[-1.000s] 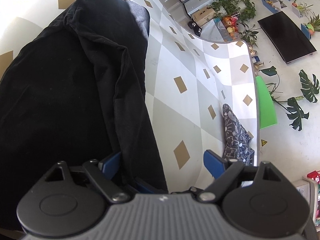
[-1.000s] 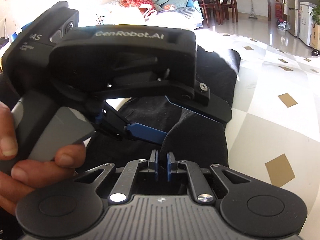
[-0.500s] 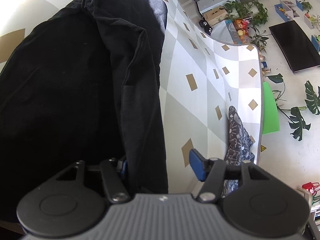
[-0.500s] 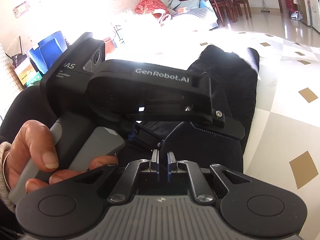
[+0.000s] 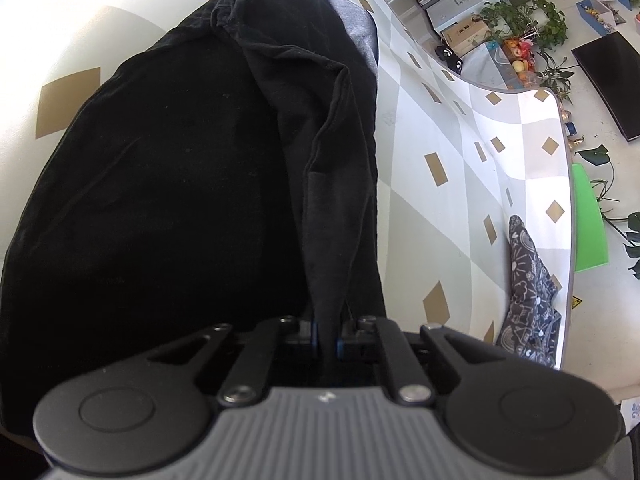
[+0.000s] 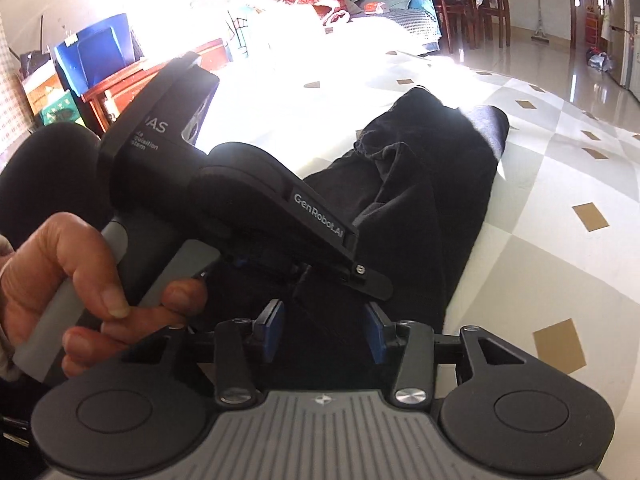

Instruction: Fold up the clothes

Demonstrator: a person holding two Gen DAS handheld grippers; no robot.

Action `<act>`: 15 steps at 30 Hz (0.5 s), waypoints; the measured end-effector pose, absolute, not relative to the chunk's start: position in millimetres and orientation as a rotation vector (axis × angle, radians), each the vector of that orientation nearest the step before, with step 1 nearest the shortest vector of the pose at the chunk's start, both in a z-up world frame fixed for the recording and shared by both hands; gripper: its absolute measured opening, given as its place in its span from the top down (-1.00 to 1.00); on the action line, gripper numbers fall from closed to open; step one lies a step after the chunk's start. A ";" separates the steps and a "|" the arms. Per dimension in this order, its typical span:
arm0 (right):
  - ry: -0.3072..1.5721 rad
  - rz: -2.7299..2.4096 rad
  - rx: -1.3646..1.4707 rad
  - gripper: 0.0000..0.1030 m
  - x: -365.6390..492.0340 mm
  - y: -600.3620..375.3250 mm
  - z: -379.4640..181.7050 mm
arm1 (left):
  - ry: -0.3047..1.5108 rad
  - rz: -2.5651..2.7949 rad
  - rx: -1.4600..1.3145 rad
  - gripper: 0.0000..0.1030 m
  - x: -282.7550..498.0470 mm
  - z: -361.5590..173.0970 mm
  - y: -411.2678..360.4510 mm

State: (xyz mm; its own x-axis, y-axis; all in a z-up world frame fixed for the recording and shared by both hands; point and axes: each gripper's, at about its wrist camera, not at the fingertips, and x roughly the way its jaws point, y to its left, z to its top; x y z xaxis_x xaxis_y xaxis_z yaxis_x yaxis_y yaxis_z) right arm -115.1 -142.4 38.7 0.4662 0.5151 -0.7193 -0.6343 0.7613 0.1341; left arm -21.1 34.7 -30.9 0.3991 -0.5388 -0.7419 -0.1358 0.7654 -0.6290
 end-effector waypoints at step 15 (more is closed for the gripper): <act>0.910 0.321 0.072 0.07 -80.7 -201.2 37.5 | 1.167 -0.269 -0.651 0.73 -20.1 -37.5 31.7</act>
State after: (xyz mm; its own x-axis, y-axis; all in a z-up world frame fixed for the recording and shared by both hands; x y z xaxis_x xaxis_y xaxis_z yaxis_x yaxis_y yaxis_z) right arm -80.7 -201.2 37.5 0.5700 0.3034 -0.7636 -0.2429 0.9500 0.1961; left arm -20.1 31.7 -37.5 0.3873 -0.5180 -0.7626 -0.1311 0.7878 -0.6018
